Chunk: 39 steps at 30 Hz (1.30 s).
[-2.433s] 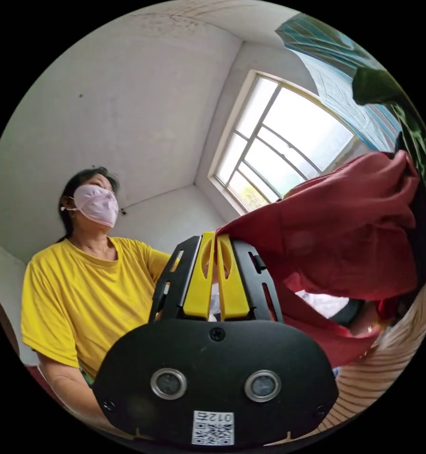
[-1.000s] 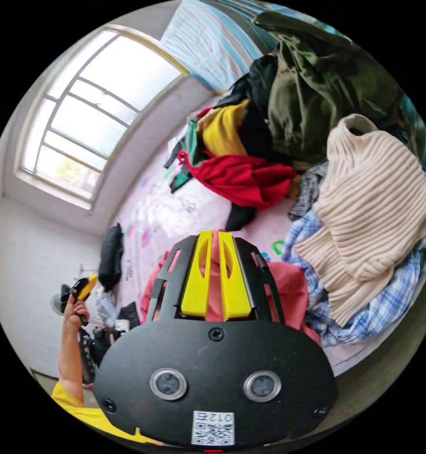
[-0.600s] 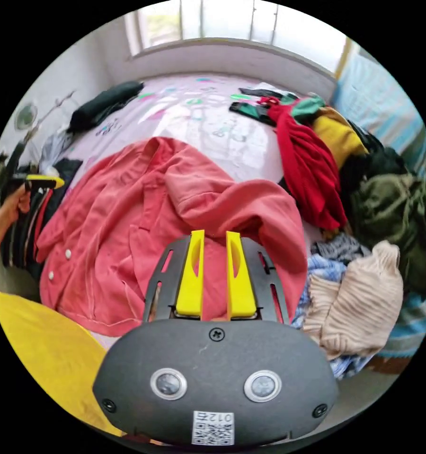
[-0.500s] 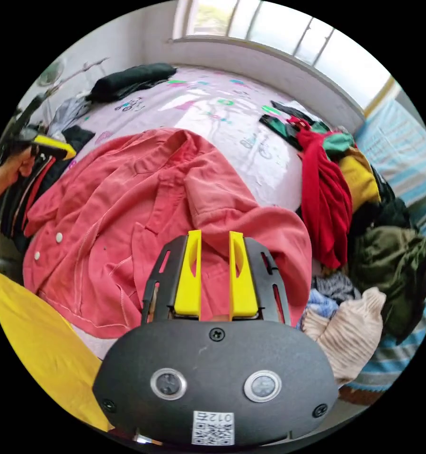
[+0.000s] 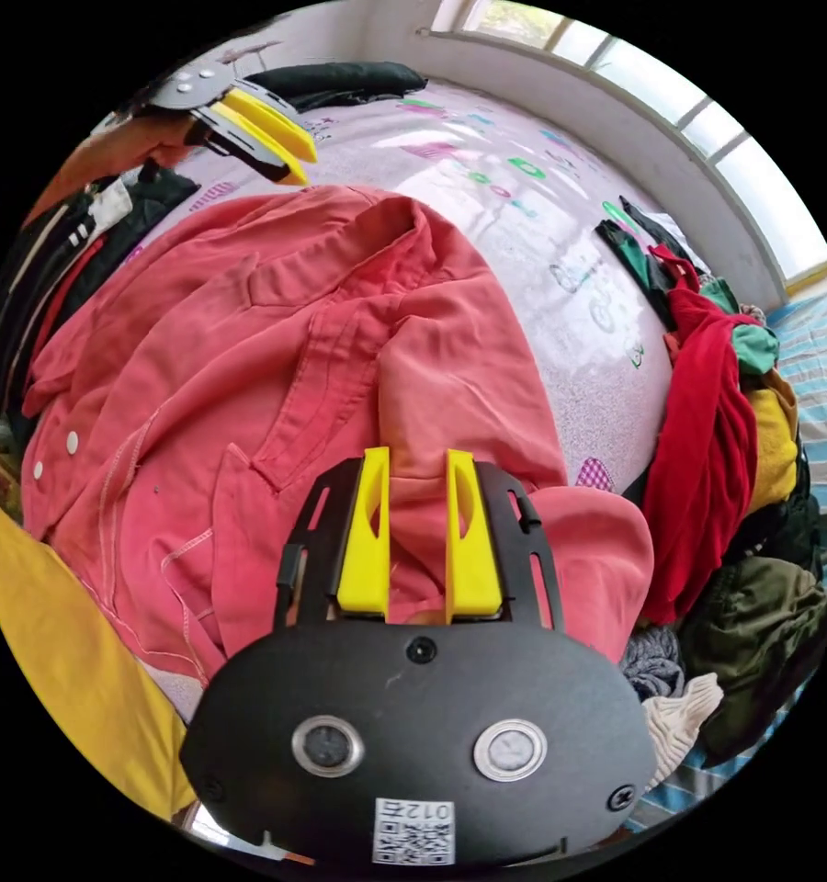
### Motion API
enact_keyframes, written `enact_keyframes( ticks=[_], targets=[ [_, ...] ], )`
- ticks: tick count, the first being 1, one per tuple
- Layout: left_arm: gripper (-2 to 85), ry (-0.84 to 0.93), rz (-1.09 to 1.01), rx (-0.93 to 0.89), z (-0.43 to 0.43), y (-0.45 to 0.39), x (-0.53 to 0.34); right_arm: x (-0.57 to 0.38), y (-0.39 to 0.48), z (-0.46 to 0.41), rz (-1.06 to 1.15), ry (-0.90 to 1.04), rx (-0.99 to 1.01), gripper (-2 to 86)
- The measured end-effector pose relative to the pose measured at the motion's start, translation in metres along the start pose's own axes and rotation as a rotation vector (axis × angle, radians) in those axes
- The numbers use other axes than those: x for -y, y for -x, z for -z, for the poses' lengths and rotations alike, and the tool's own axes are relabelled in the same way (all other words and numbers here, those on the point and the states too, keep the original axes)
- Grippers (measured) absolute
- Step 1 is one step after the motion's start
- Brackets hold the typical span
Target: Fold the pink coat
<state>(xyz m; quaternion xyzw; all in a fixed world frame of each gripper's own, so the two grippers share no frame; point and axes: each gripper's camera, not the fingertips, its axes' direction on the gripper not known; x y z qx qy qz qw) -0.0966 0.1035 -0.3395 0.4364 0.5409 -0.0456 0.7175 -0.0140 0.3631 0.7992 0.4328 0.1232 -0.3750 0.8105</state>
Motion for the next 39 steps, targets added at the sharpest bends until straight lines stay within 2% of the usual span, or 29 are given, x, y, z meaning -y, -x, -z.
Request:
enact_keyframes(
  ticks=[5, 10, 14, 18, 24, 28, 31, 33, 36, 39],
  targets=[
    [9.8, 0.064, -0.226, -0.033, -0.023, -0.007, 0.040, -0.010, 0.022, 0.005, 0.014, -0.073, 0.015, 8.3],
    [9.5, 0.124, -0.351, -0.016, -0.035, -0.013, 0.051, -0.016, 0.052, 0.004, 0.096, -0.087, -0.047, 8.8],
    [8.6, 0.160, -0.357, -0.045, -0.038, -0.008, 0.051, -0.021, 0.077, -0.001, 0.162, -0.083, -0.108, 9.2],
    [6.7, 0.184, -0.311, -0.096, -0.037, 0.003, 0.043, -0.020, 0.088, -0.017, 0.138, -0.058, -0.163, 9.2],
    [3.5, 0.165, -0.150, -0.138, -0.008, 0.035, -0.003, -0.024, 0.098, -0.003, 0.126, -0.042, -0.231, 5.7],
    [2.1, 0.071, 0.003, -0.229, 0.054, 0.072, -0.075, -0.048, 0.066, 0.058, -0.045, -0.148, -0.170, 3.6],
    [1.3, -0.071, 0.123, -0.296, 0.117, 0.101, -0.142, -0.082, 0.023, 0.122, -0.218, -0.268, -0.007, 2.9],
    [1.1, -0.183, 0.172, -0.323, 0.166, 0.117, -0.182, -0.115, -0.009, 0.186, -0.312, -0.433, 0.105, 2.7],
    [0.8, -0.398, 0.177, -0.385, 0.264, 0.137, -0.237, -0.142, -0.024, 0.281, -0.264, -0.621, 0.142, 2.6],
    [0.7, -0.572, 0.133, -0.258, 0.382, 0.140, -0.278, -0.156, -0.012, 0.391, -0.144, -0.762, 0.008, 2.5]
  ],
)
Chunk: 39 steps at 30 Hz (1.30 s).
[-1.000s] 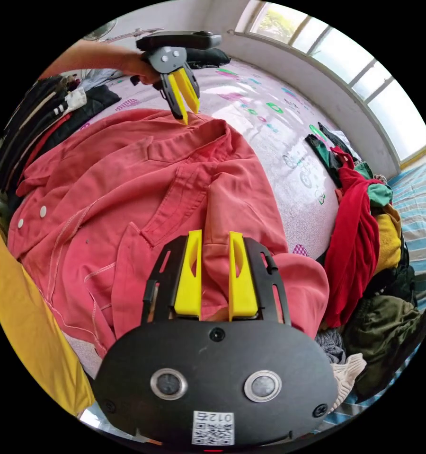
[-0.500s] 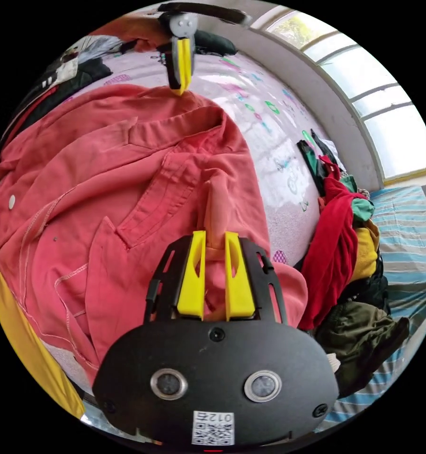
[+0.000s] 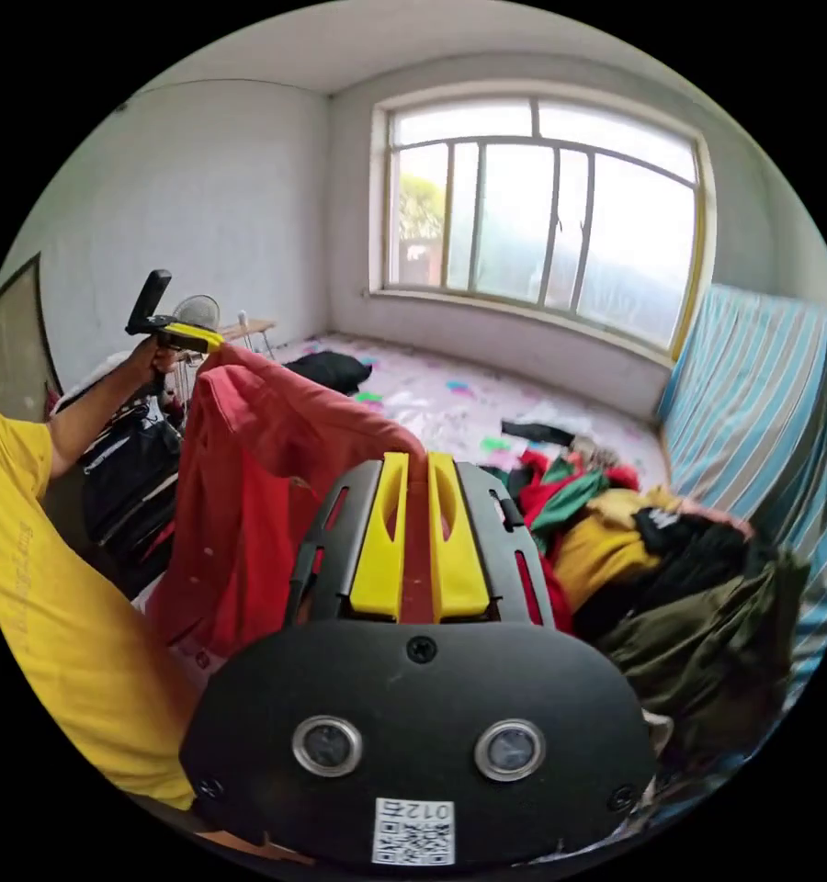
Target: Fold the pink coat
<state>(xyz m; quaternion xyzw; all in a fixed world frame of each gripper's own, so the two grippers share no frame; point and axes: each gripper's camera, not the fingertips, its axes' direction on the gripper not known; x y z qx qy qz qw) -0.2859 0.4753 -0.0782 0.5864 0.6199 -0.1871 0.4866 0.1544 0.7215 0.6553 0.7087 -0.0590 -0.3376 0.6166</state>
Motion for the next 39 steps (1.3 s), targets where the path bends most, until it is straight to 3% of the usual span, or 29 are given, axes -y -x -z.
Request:
enact_keyframes(
  ticks=[4, 6, 9, 12, 16, 31, 34, 37, 39],
  targets=[
    [0.6, -0.261, -0.133, 0.236, 0.147, -0.058, 0.019, 0.058, 0.019, 0.098, 0.098, -0.202, -0.073, 2.3],
    [0.6, -0.167, -0.108, 0.307, 0.171, -0.067, 0.031, 0.091, 0.032, 0.132, 0.120, -0.177, -0.105, 2.3],
    [0.5, -0.236, -0.175, 0.525, 0.227, -0.104, 0.022, 0.102, 0.066, 0.183, 0.218, -0.317, -0.206, 2.2],
    [0.4, -0.258, -0.124, 0.444, 0.260, -0.100, 0.013, 0.114, 0.057, 0.204, 0.130, -0.318, -0.150, 2.1],
    [0.4, -0.238, -0.163, 0.503, 0.287, -0.112, -0.006, 0.108, 0.078, 0.222, 0.190, -0.340, -0.215, 2.1],
    [0.1, -0.272, -0.254, 0.445, 0.365, -0.133, -0.051, 0.087, 0.092, 0.305, 0.219, -0.473, -0.170, 1.8],
    [-0.1, -0.277, -0.230, 0.497, 0.358, -0.115, -0.042, 0.106, 0.080, 0.293, 0.221, -0.455, -0.176, 1.7],
    [-0.2, -0.298, -0.087, 0.829, 0.329, -0.072, -0.031, 0.123, 0.047, 0.241, 0.167, -0.363, -0.178, 1.7],
    [-0.2, -0.250, -0.066, 0.678, 0.294, -0.028, -0.021, 0.128, 0.008, 0.166, 0.089, -0.232, -0.064, 1.8]
  ],
)
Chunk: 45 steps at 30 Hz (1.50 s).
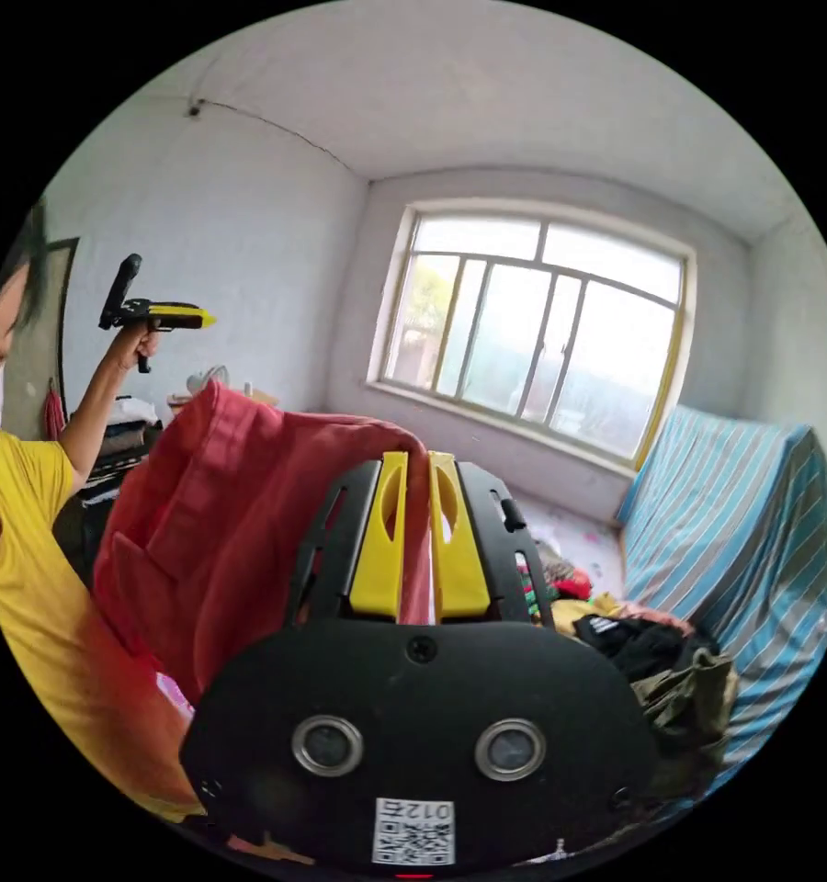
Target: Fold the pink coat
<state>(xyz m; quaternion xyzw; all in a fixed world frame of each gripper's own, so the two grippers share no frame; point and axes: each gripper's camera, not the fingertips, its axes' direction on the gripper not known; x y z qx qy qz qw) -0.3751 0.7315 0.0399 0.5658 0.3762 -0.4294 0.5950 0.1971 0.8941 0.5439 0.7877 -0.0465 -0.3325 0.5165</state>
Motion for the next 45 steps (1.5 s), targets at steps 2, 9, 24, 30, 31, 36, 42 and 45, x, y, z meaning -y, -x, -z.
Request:
enact_keyframes(
  ticks=[2, 9, 24, 30, 31, 36, 42, 45],
  targets=[
    [-0.2, 0.135, 0.054, -0.271, -0.108, 0.007, -0.012, -0.025, -0.018, -0.079, -0.040, 0.156, 0.037, 1.9],
    [-0.1, 0.676, 0.095, -0.510, -0.397, -0.083, -0.145, -0.245, -0.061, -0.379, -0.270, 0.875, 0.008, 2.2],
    [7.5, 0.779, 0.006, -0.805, -0.600, -0.252, -0.239, -0.311, -0.112, -0.320, -0.470, 0.668, 0.176, 1.9],
    [6.8, 1.001, -0.207, -0.807, -0.640, -0.313, -0.250, -0.313, -0.116, -0.279, -0.519, 0.605, 0.222, 2.0],
    [6.1, 1.022, -0.210, -0.774, -0.637, -0.317, -0.254, -0.312, -0.115, -0.274, -0.520, 0.598, 0.225, 2.0],
    [4.0, 0.901, -0.023, -0.688, -0.574, -0.262, -0.227, -0.271, -0.110, -0.202, -0.451, 0.481, 0.160, 2.3],
    [2.9, 0.460, 0.138, -0.490, -0.368, -0.108, -0.120, -0.177, -0.106, -0.077, -0.360, 0.121, 0.204, 2.3],
    [2.8, 0.250, 0.075, -0.317, -0.234, -0.079, -0.062, -0.125, -0.078, -0.010, -0.245, -0.077, 0.174, 2.2]
  ],
)
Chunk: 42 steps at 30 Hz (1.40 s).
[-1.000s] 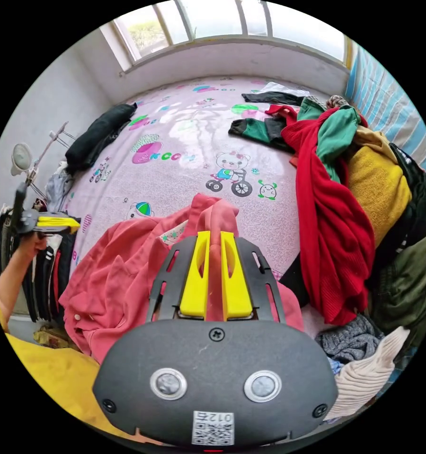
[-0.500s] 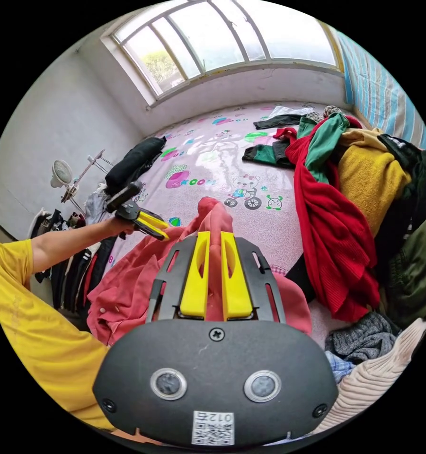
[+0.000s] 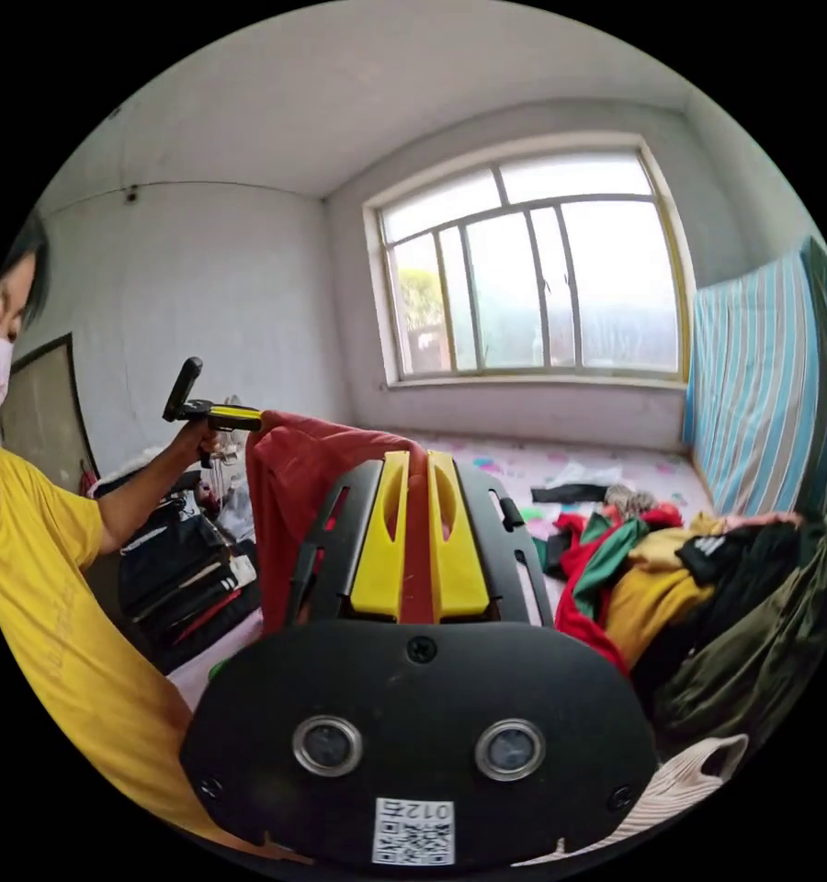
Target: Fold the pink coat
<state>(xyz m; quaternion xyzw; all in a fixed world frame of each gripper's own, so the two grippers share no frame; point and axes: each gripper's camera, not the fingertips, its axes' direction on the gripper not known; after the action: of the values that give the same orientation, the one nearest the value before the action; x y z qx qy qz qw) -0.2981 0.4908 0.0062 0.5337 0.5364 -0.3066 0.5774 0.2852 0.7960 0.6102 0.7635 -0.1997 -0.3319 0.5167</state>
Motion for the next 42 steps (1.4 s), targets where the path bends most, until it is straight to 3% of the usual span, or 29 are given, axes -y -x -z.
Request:
enact_keyframes(
  ticks=[5, 11, 18, 24, 30, 36, 38, 42],
  targets=[
    [2.7, -0.112, -0.055, 0.194, 0.146, -0.052, -0.002, 0.039, 0.059, 0.060, 0.099, -0.112, -0.036, 2.1],
    [3.1, -0.260, -0.082, 0.284, 0.248, -0.111, -0.042, 0.034, 0.119, 0.123, 0.230, -0.182, -0.071, 2.1],
    [3.5, -0.272, -0.140, 0.353, 0.300, -0.163, -0.054, 0.033, 0.157, 0.172, 0.286, -0.280, -0.065, 2.2],
    [3.8, -0.243, -0.123, 0.229, 0.291, -0.159, -0.031, 0.051, 0.146, 0.154, 0.301, -0.277, -0.063, 2.0],
    [3.5, 0.038, -0.050, 0.076, 0.135, -0.128, 0.017, 0.030, 0.053, 0.008, 0.097, -0.015, -0.049, 1.8],
    [2.5, 0.485, 0.038, -0.066, -0.145, -0.096, 0.033, -0.068, -0.068, -0.216, -0.145, 0.397, -0.086, 1.2],
    [1.7, 0.596, 0.139, -0.060, -0.261, -0.087, 0.025, -0.101, -0.098, -0.287, -0.180, 0.537, -0.168, 0.9],
    [0.7, 0.653, 0.363, 0.090, -0.361, -0.083, 0.003, -0.160, -0.145, -0.388, -0.280, 0.753, -0.404, 0.2]
  ],
)
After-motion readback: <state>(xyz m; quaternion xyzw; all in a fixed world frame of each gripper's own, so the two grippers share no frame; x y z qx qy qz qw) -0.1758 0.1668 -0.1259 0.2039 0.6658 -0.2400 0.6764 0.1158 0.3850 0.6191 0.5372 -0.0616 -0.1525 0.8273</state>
